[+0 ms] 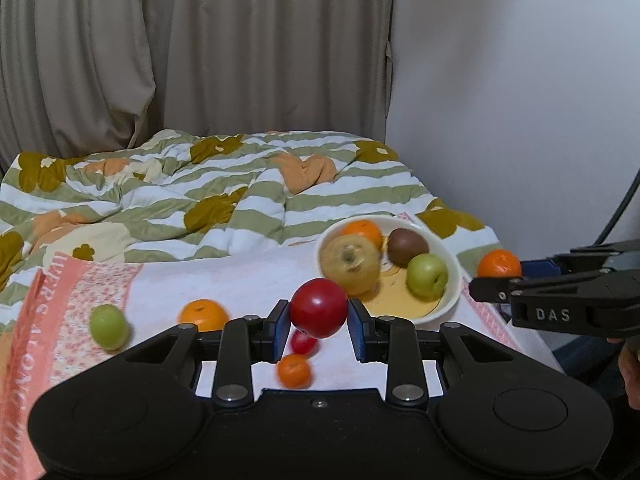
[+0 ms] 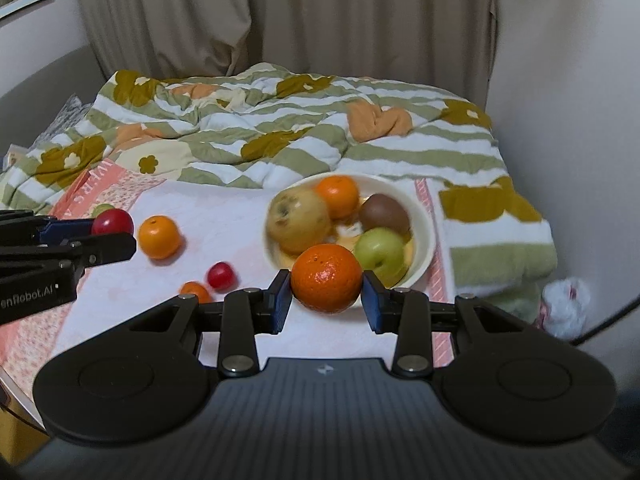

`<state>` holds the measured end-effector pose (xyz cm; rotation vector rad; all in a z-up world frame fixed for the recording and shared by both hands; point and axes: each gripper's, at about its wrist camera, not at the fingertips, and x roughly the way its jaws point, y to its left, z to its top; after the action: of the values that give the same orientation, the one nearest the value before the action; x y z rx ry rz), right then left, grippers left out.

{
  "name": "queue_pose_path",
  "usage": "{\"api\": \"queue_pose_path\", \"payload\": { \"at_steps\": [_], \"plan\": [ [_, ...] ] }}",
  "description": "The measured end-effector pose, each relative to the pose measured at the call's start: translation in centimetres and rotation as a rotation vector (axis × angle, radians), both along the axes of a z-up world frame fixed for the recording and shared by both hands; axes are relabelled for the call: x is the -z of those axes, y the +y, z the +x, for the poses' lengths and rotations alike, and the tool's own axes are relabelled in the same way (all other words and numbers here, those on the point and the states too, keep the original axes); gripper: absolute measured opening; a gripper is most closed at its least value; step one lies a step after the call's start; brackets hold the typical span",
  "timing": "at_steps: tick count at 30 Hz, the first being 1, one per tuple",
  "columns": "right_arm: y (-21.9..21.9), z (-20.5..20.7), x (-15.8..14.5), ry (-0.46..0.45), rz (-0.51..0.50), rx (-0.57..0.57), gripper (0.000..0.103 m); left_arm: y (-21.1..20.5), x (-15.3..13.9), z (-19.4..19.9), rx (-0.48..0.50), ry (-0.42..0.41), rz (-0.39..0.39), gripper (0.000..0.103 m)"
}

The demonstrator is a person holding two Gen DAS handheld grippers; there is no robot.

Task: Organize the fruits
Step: 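Carry the tomato in the left tool and tangerine in the right tool to the bowl, then release the tomato with the left tool while the right tool releases the tangerine into the bowl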

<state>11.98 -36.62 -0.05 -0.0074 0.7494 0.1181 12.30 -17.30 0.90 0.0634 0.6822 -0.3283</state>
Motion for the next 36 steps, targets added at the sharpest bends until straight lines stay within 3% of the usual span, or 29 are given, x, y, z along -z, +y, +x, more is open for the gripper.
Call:
{"api": "queue_pose_path", "payload": {
  "at_steps": [7, 18, 27, 36],
  "plan": [
    [-4.4, 3.4, 0.4, 0.01, -0.018, -0.046, 0.053, -4.8, 0.8, 2.0, -0.038, 0.035, -0.022, 0.034],
    [-8.9, 7.4, 2.7, 0.028, 0.0, -0.013, 0.053, -10.5, 4.8, 6.5, 0.009, 0.131, 0.056, 0.034],
    [-9.7, 9.7, 4.6, 0.062, 0.009, -0.011, 0.053, -12.2, 8.3, 9.5, 0.044, 0.212, 0.103, 0.034],
    [-9.5, 10.8, 4.8, 0.079, 0.009, 0.009, 0.053, -12.6, 9.1, 10.4, 0.081, 0.252, 0.123, 0.035]
  ]
}}
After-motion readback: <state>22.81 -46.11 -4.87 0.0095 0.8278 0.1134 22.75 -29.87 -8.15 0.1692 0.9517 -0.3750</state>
